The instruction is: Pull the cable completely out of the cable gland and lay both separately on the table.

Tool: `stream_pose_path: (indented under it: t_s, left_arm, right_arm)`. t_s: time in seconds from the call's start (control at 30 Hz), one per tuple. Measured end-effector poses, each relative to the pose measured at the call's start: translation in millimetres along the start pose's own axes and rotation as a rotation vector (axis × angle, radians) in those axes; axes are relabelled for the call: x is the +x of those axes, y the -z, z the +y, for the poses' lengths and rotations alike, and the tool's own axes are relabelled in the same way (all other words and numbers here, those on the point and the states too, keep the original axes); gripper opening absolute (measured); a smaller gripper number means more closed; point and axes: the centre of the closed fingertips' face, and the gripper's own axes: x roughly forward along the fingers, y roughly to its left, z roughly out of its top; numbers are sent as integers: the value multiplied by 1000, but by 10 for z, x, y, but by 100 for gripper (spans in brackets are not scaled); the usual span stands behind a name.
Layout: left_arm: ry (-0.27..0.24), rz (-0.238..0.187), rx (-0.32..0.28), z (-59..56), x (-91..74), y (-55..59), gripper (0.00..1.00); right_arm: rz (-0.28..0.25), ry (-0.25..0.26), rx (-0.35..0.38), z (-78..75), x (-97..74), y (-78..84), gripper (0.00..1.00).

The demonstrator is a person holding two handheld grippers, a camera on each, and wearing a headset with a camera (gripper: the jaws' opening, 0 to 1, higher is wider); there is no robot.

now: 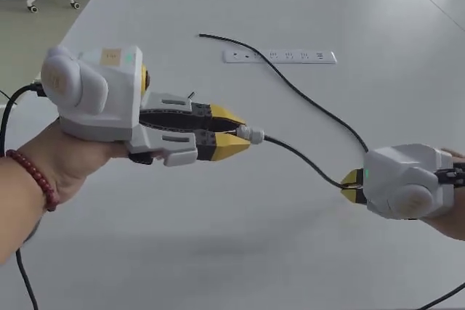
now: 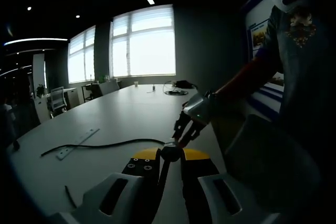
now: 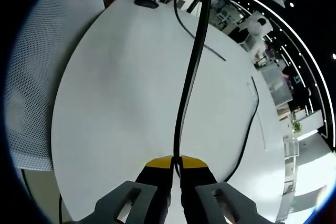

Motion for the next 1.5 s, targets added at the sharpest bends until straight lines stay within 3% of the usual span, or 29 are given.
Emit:
stream_pose_path:
  t_s: [0.23, 0.33, 0.37, 0.43, 0.47, 0.5, 0.53, 0.7, 0.8, 0.83, 0.87, 0.9, 0.93, 0.97, 1.07, 1.23, 1.27, 1.5]
  left_arm:
    - [-4, -1, 1, 17, 4, -8, 16]
    - [-5, 7, 2, 21, 8, 10, 16]
    - [-3, 9, 2, 16, 11, 17, 16]
    - [-1, 11, 2, 4, 21, 26, 16]
    - [0, 10, 0, 1, 29, 27, 16]
    - [-1, 10, -1, 1, 35, 28, 16]
    - [-3, 11, 1, 3, 42, 27, 16]
    - [2, 10, -1, -5, 60, 19, 16]
    - [1, 9, 0, -5, 60, 14, 16]
    - [0, 10, 2, -4, 58, 13, 16]
    - [0, 12, 2, -4, 57, 14, 16]
    - [1, 11, 2, -6, 57, 13, 16]
    - [-1, 13, 3, -3, 56, 15, 16]
    - [-1, 14, 3, -3, 56, 17, 16]
    - [-2, 18, 3, -4, 58, 30, 16]
    - [1, 24, 4, -20, 71, 51, 16]
    - [1, 26, 3, -22, 74, 57, 16]
    - [3, 28, 6, -30, 86, 60, 16]
  right_arm:
    - [-32, 0, 81, -15, -31, -2, 0]
    - [-49, -2, 82, 12, -53, -38, 1]
    - [-79, 1, 96, 19, -62, -104, 5]
    - [-77, -1, 105, 29, -67, -129, 15]
    - [-100, 9, 113, 25, -78, -183, 18]
    - [-100, 2, 111, 37, -87, -195, 16]
    - [-124, 6, 107, 35, -104, -257, 16]
    - [-190, 36, 137, -36, -193, -457, 39]
    - [-238, 53, 150, -99, -276, -597, 44]
    - [-247, 66, 161, -129, -308, -644, 53]
    - [-283, 90, 165, -173, -342, -721, 59]
    - [-317, 83, 176, -169, -373, -801, 63]
    - [-315, 79, 184, -174, -413, -838, 64]
    - [-354, 107, 160, -221, -472, -945, 66]
    - [-400, 116, 163, -235, -573, -1125, 76]
    - [-455, 117, 136, -233, -725, -1398, 81]
    - [-495, 123, 112, -236, -775, -1504, 82]
    - [-535, 115, 81, -206, -875, -1769, 83]
